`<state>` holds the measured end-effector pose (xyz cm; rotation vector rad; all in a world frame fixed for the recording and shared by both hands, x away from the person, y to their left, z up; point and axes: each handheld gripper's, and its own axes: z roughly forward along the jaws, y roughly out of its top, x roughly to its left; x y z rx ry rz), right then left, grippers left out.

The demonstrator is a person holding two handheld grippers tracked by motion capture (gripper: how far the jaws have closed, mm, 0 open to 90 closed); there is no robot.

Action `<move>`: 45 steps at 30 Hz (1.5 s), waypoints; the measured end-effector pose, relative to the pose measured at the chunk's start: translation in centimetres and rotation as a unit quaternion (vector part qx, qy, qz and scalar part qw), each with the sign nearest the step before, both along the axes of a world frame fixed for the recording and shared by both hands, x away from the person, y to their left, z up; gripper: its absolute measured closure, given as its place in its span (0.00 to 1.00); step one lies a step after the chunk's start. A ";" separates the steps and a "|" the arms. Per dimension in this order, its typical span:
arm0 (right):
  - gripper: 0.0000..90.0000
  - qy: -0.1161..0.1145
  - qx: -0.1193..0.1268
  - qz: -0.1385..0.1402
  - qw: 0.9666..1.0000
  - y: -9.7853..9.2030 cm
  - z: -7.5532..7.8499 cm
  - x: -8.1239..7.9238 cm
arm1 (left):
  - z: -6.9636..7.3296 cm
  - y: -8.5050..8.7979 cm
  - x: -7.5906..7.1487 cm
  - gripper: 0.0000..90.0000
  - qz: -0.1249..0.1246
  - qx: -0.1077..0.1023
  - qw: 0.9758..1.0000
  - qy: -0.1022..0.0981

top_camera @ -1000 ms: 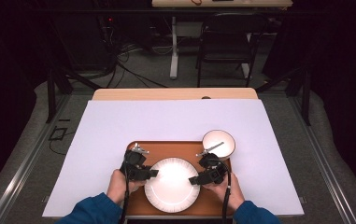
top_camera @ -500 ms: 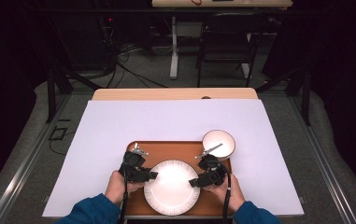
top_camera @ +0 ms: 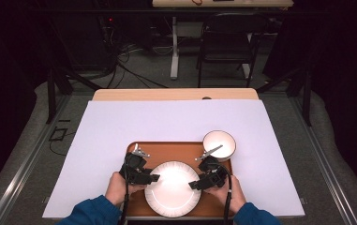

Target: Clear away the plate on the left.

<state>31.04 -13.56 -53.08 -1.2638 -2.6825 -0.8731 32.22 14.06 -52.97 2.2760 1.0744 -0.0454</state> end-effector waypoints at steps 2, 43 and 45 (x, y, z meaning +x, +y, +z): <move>0.37 -0.015 -0.002 0.003 1.000 -0.3 0.4 -0.1 | 0.4 0.2 -0.1 0.49 -0.005 -0.003 1.000 -0.006; 0.00 -0.148 -0.052 -0.086 0.984 -14.3 2.9 -4.7 | 2.5 12.1 -3.4 0.09 0.099 0.047 0.988 -0.107; 0.00 -0.146 -0.051 -0.091 0.984 -14.9 2.7 -4.8 | 2.5 12.6 -3.5 0.09 0.103 0.050 0.988 -0.107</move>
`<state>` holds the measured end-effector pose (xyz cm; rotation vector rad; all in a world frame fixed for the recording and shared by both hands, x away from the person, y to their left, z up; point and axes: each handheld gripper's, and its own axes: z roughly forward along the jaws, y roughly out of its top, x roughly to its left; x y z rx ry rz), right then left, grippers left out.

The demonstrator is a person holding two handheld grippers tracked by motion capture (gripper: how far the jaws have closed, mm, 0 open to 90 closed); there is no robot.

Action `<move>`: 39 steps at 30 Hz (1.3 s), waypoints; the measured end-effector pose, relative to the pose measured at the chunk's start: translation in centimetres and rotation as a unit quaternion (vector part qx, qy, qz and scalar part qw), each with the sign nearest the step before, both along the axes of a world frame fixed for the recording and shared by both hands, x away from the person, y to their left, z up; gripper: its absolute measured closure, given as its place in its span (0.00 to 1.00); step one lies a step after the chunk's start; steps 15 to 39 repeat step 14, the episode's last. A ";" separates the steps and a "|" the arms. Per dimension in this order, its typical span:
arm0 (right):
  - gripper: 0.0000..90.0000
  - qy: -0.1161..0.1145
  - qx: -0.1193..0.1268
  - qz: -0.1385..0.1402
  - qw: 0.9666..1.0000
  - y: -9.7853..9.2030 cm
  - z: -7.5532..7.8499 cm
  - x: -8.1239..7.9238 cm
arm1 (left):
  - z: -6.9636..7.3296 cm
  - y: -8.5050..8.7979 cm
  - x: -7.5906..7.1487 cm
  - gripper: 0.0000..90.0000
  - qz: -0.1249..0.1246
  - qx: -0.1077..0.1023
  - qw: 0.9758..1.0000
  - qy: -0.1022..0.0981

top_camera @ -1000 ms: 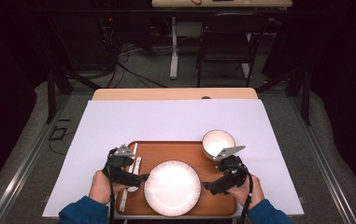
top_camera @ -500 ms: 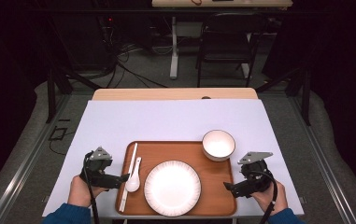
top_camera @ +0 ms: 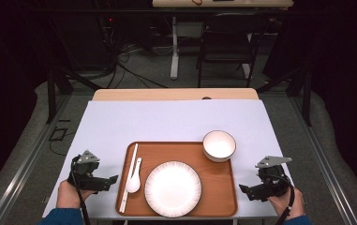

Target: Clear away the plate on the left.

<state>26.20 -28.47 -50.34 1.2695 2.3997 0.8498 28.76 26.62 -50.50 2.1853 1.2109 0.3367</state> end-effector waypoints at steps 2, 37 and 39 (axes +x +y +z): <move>0.00 0.001 -0.002 -0.003 1.000 -0.5 -0.2 -0.1 | -0.1 0.5 -0.1 0.09 0.005 -0.001 1.000 0.002; 0.00 0.039 -0.021 -0.027 0.999 -2.6 -1.7 0.5 | -1.1 4.1 0.2 0.08 0.034 0.026 0.999 0.014; 0.00 0.039 -0.021 -0.027 0.999 -2.6 -1.7 0.5 | -1.1 4.1 0.2 0.08 0.034 0.026 0.999 0.014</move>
